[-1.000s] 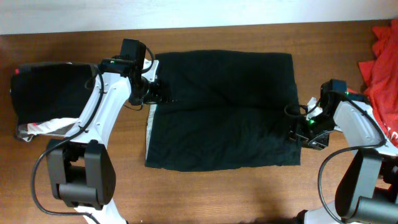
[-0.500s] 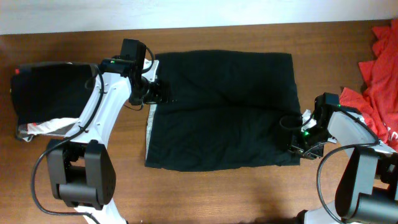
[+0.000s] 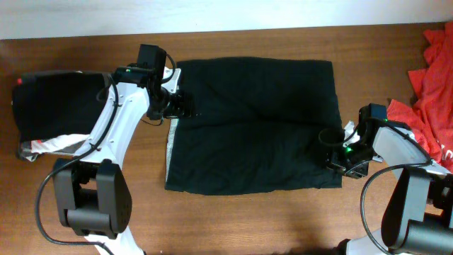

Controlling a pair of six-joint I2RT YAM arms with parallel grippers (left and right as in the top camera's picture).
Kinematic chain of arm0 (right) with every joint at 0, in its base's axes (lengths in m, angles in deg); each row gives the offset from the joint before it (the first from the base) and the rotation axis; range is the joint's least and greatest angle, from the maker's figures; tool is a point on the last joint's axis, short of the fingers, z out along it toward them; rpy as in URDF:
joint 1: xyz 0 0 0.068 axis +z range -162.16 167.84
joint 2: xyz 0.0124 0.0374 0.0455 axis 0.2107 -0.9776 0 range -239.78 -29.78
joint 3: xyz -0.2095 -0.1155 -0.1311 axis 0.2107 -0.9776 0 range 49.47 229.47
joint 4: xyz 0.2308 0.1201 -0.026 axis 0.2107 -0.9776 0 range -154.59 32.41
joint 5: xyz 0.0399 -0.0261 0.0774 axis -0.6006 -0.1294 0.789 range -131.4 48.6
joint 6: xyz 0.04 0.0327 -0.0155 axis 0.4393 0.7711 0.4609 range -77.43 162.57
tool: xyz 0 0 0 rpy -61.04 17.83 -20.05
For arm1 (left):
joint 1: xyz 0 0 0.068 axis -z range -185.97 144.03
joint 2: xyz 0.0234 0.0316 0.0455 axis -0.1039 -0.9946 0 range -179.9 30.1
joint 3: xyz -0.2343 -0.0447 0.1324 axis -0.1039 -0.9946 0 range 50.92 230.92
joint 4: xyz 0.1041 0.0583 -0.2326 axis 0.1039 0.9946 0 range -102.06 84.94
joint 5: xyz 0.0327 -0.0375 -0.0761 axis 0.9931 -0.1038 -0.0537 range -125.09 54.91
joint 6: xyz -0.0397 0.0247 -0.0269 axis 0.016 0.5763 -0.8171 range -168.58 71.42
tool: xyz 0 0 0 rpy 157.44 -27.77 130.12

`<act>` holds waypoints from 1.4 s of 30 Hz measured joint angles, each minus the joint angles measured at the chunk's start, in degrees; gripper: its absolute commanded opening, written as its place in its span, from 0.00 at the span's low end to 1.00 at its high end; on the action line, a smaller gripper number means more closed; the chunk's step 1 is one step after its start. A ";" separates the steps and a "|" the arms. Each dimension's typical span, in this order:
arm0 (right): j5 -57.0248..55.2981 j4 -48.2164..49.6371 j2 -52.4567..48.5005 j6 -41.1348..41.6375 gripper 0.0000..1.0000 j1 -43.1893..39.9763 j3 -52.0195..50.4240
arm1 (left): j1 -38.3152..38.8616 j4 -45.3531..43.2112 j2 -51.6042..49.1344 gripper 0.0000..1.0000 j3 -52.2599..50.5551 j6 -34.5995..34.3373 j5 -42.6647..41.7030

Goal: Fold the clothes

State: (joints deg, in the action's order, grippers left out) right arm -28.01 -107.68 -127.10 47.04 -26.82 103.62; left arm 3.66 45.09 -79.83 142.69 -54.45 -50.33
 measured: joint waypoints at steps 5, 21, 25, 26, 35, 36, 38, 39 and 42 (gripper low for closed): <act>-0.22 -0.61 0.00 -0.02 0.04 0.00 0.00 | 0.00 0.00 0.00 0.78 0.00 0.00 0.07; -5.14 -25.09 0.00 7.82 0.04 -2.21 8.61 | 0.00 -0.46 0.00 0.78 -0.02 0.02 0.46; -6.67 -25.07 0.00 10.56 0.04 -2.21 6.97 | 0.00 -0.48 0.00 0.78 -0.02 0.02 0.46; -6.78 -25.07 0.00 10.84 0.04 -2.21 6.27 | 0.00 -0.48 0.00 0.78 -0.02 0.00 0.46; -6.84 -25.03 0.00 13.09 0.41 -2.21 3.58 | 0.00 -0.46 0.00 0.78 -0.02 0.00 0.46; -6.58 -25.70 0.00 12.85 0.44 -2.21 3.80 | 0.00 -0.48 0.00 0.78 -0.02 0.02 0.46; -6.03 -28.52 -0.04 12.02 0.51 -2.21 5.53 | -0.02 -0.48 0.00 0.78 -0.04 0.00 0.44; -5.75 -30.84 -0.13 11.67 0.53 -2.21 7.80 | -0.07 -0.17 0.00 0.78 -0.04 0.02 0.37; -5.42 -34.67 -0.13 10.51 0.58 -2.21 16.63 | -0.28 1.86 0.00 0.81 -0.07 0.02 0.04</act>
State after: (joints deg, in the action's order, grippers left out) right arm -33.43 -142.34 -127.23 57.56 -29.02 120.25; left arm 3.38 46.95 -79.83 142.62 -54.43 -50.29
